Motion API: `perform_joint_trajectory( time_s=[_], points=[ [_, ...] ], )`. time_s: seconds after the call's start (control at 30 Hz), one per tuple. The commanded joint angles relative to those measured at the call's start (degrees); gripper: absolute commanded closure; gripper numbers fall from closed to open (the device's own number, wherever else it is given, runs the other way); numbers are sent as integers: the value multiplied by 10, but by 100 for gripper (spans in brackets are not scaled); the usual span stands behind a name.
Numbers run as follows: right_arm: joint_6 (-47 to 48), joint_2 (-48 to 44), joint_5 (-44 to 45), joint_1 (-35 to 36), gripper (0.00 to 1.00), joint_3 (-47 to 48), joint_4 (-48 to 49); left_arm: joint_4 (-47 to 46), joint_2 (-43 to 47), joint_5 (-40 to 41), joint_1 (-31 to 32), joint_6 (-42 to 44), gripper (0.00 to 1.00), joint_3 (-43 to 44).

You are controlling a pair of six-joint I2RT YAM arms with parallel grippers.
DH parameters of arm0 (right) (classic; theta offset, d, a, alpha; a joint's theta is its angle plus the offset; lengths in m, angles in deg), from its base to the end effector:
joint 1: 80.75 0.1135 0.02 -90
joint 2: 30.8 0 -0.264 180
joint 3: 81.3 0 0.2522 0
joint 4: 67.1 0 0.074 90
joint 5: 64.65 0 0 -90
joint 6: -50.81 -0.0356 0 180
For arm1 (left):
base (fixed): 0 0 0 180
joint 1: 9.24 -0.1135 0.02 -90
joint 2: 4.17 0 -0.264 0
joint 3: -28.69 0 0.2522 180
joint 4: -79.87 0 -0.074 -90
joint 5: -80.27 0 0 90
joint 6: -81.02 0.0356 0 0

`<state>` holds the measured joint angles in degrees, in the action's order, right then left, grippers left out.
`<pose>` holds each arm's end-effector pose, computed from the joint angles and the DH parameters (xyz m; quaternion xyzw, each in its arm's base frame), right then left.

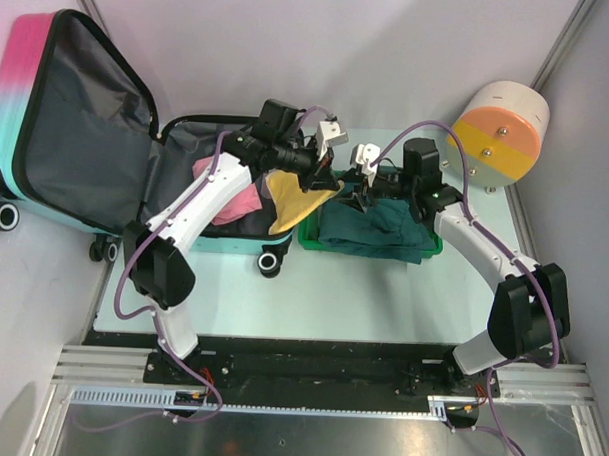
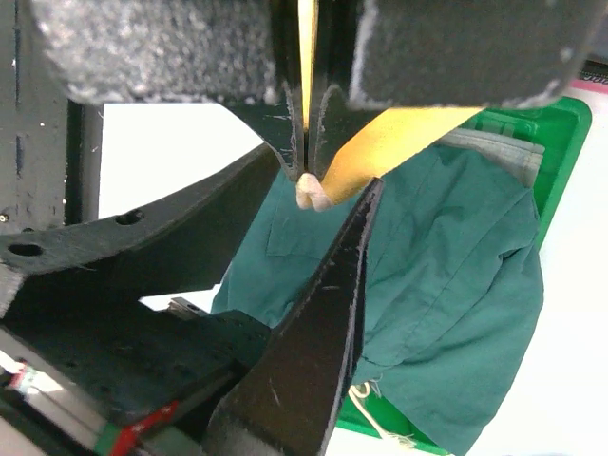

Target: Open, take out, and arrange the luggage

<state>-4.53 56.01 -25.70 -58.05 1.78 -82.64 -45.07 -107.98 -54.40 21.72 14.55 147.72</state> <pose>0.3103 0.1598 0.3289 -0.5720 0.5259 0.2951 0.5561 0.3324 -0.2286 0.3725 0.5267 0.6711 -0.3689 0.3690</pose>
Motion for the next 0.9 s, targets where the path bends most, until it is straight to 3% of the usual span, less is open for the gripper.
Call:
perform_joint_trajectory(
  time_s=[0.0, 0.2, 0.3, 0.4, 0.47, 0.63, 0.73, 0.87],
  points=[
    [35, 5, -5, 5, 49, 2, -4, -2, 36, -39, 3, 14, 100, -5],
    [-14, 3, 4, 4, 62, 2, 56, -2, 41, -46, 3, 14, 100, -12],
    [-9, 3, 1, 7, 80, 2, 50, -2, 48, -52, 0, 8, 99, -16],
    [1, 5, 3, 7, 95, 2, 37, -2, 57, -77, -17, -10, 91, -13],
    [-5, 5, 3, 4, 100, 2, 36, -2, 64, -85, -32, -26, 81, -15],
    [-46, 2, 19, 2, 100, 2, 68, -2, 105, -37, -63, -39, 31, -59],
    [-105, 0, 52, -6, 100, 2, 110, -3, 149, 31, -85, -2, 23, -139],
    [-154, 3, 72, -17, 100, 2, 154, -44, 207, 113, -86, 63, 23, -306]
  ],
)
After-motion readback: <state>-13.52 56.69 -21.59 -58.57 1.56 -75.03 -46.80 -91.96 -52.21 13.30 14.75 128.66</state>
